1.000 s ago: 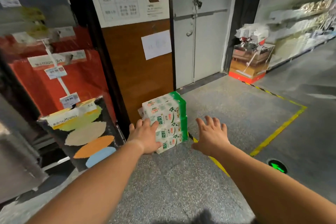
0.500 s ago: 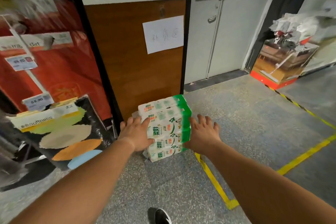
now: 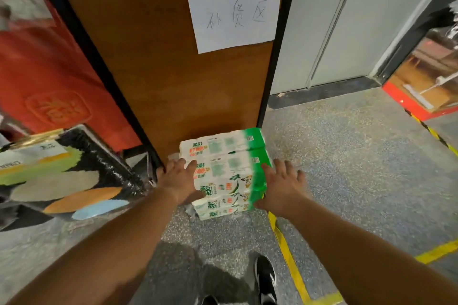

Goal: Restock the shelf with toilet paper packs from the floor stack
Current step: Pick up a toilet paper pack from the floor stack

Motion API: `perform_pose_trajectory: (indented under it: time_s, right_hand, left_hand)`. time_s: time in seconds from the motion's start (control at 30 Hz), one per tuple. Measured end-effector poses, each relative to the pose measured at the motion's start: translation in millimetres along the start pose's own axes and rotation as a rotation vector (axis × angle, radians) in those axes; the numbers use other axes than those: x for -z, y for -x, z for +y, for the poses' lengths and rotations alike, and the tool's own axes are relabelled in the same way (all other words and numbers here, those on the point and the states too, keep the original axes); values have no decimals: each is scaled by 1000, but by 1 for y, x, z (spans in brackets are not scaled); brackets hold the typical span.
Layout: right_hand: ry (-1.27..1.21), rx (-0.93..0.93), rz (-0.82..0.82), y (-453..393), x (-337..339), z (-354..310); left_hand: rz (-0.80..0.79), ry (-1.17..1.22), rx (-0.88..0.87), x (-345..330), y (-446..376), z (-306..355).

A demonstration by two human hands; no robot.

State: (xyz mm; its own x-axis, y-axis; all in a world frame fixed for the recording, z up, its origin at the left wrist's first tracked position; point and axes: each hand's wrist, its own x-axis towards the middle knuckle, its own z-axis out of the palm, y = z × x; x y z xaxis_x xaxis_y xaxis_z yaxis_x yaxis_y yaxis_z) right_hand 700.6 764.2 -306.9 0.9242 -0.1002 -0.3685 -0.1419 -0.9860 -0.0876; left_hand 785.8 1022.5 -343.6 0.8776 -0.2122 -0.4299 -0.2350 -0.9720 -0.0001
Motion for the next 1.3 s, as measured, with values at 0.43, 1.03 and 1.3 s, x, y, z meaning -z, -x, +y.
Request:
perform_pose_trajectory:
  time_s: [0.43,1.03,1.3]
  right_hand:
    - [106,196,-229,-291,-134,35]
    - [299,397,-167,-347,-208,48]
    - [242,370,-170,-344,-197,39]
  left_hand:
    - [-147,-86,101,-118,-218,12]
    - [-93,-114,30,-193,-264,20]
    - [-53,-56,15,-189,-260,13]
